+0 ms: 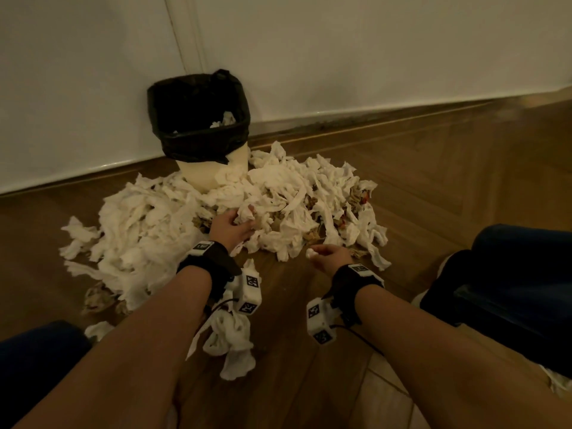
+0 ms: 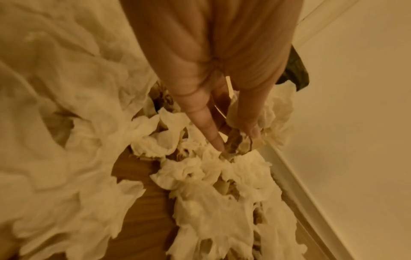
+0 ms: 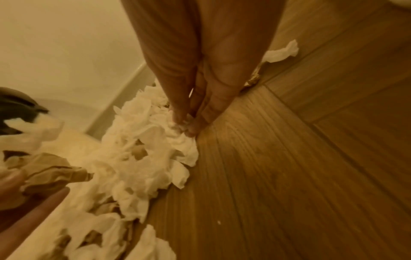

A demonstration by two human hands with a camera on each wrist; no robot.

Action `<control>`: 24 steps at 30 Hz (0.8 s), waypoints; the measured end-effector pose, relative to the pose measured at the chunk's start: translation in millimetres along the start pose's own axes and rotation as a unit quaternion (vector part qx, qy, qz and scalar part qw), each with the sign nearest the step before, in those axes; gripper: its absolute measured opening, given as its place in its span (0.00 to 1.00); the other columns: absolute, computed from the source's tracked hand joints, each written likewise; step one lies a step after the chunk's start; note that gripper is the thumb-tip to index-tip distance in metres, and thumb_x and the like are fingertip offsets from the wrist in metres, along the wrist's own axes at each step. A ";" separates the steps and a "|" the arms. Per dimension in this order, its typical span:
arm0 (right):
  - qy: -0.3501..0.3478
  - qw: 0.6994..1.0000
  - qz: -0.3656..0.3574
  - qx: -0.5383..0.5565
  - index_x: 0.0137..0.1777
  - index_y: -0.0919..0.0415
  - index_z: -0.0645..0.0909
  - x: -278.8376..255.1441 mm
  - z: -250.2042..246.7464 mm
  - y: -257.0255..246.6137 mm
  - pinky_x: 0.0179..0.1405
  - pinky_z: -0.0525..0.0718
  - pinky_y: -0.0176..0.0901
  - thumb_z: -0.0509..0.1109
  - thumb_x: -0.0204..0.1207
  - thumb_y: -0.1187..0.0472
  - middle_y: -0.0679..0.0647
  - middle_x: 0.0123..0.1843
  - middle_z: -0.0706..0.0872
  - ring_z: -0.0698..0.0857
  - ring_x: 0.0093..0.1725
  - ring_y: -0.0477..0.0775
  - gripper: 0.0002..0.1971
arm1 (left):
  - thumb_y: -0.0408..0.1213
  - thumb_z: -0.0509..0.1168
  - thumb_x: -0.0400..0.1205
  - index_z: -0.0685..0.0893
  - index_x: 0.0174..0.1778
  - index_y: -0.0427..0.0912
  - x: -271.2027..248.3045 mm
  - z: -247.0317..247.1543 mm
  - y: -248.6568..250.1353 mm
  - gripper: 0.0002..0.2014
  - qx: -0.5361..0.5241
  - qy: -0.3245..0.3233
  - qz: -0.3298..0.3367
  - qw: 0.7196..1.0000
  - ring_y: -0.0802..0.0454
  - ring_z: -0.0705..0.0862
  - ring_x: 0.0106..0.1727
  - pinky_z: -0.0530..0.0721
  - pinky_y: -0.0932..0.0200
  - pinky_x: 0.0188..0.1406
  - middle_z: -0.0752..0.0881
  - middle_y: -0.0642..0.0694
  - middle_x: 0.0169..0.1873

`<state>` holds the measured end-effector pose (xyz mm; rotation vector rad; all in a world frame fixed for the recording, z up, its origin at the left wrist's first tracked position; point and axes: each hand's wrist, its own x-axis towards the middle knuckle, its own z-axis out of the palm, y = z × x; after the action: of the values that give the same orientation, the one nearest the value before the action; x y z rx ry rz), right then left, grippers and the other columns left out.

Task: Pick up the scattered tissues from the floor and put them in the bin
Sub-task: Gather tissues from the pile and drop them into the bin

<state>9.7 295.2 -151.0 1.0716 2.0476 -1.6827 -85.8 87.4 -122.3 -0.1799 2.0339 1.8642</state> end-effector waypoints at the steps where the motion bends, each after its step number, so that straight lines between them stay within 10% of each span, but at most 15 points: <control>1: 0.001 1.000 -0.006 0.005 0.58 0.59 0.85 -0.6 1.6 -5.3 0.61 0.84 0.47 0.71 0.76 0.66 0.57 0.59 0.86 0.84 0.57 0.54 0.12 | 0.24 0.63 0.81 0.76 0.68 0.30 -0.9 -2.8 4.0 0.18 -0.005 0.002 0.007 1.000 0.38 0.82 0.60 0.82 0.45 0.58 0.81 0.34 0.62; 7: -0.030 0.993 -0.070 0.086 0.60 0.67 0.83 -7.5 12.2 -55.4 0.31 0.85 0.27 0.71 0.74 0.72 0.60 0.54 0.85 0.85 0.42 0.48 0.14 | 0.23 0.65 0.80 0.79 0.63 0.31 -0.6 -19.4 34.7 0.15 -0.069 0.021 0.034 0.997 0.43 0.84 0.53 0.88 0.57 0.45 0.84 0.37 0.53; 11: -0.046 0.984 -0.120 0.122 0.50 0.62 0.85 -8.4 22.6 -110.0 0.52 0.86 0.42 0.71 0.74 0.73 0.61 0.53 0.86 0.87 0.50 0.57 0.08 | 0.25 0.67 0.79 0.81 0.57 0.36 6.9 -28.8 70.4 0.11 -0.088 0.051 0.077 0.992 0.46 0.85 0.46 0.89 0.61 0.38 0.86 0.42 0.45; 16: -0.058 0.973 -0.187 0.120 0.40 0.52 0.85 -7.1 42.5 -183.6 0.55 0.86 0.50 0.73 0.73 0.68 0.61 0.50 0.89 0.88 0.50 0.58 0.08 | 0.30 0.69 0.79 0.78 0.65 0.34 23.1 -38.3 123.8 0.18 -0.106 0.113 0.128 0.979 0.46 0.85 0.51 0.87 0.55 0.47 0.85 0.39 0.51; 24: -0.015 0.961 -0.271 0.053 0.43 0.56 0.85 -8.4 78.9 -276.0 0.26 0.84 0.33 0.75 0.73 0.63 0.51 0.33 0.85 0.82 0.29 0.47 0.03 | 0.33 0.70 0.78 0.81 0.63 0.34 63.3 -80.5 184.2 0.18 -0.022 0.143 0.181 0.973 0.48 0.87 0.42 0.86 0.45 0.53 0.86 0.39 0.45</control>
<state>-193.5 206.1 31.3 0.5234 2.4018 -2.0577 -221.8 39.3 31.4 -0.0971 2.3476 2.2124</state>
